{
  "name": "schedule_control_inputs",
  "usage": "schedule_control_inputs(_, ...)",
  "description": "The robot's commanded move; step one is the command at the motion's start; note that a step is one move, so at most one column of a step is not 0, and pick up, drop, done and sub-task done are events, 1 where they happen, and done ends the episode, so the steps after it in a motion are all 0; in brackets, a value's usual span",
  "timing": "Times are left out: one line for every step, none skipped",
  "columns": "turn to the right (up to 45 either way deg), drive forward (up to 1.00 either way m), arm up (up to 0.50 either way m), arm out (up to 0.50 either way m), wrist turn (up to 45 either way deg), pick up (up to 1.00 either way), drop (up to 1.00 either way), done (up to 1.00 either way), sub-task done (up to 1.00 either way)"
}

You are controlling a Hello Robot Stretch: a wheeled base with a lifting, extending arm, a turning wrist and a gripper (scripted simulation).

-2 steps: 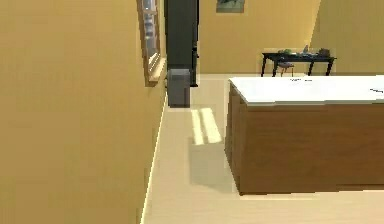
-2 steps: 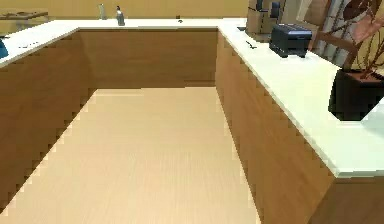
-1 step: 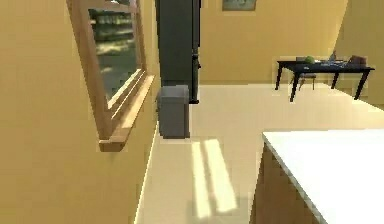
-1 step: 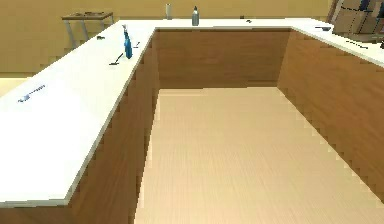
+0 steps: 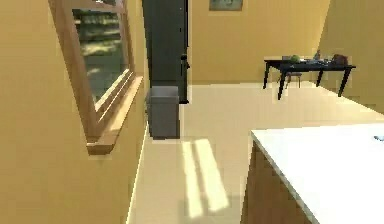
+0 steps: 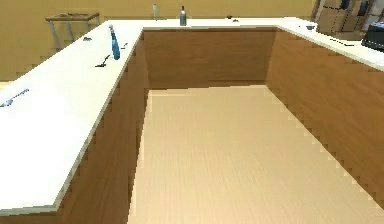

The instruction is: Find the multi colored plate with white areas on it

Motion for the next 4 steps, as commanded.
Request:
schedule_control_inputs(0.0,0.95,0.00,0.00,0.0,0.00,0.00,0.00,0.00)
schedule_control_inputs(39.0,0.00,0.00,0.00,0.0,0.00,0.00,0.00,0.00)
schedule_control_inputs(0.0,0.20,0.00,0.00,0.0,0.00,0.00,0.00,0.00)
schedule_control_inputs(6.0,0.00,0.00,0.00,0.0,0.00,0.00,0.00,0.00)
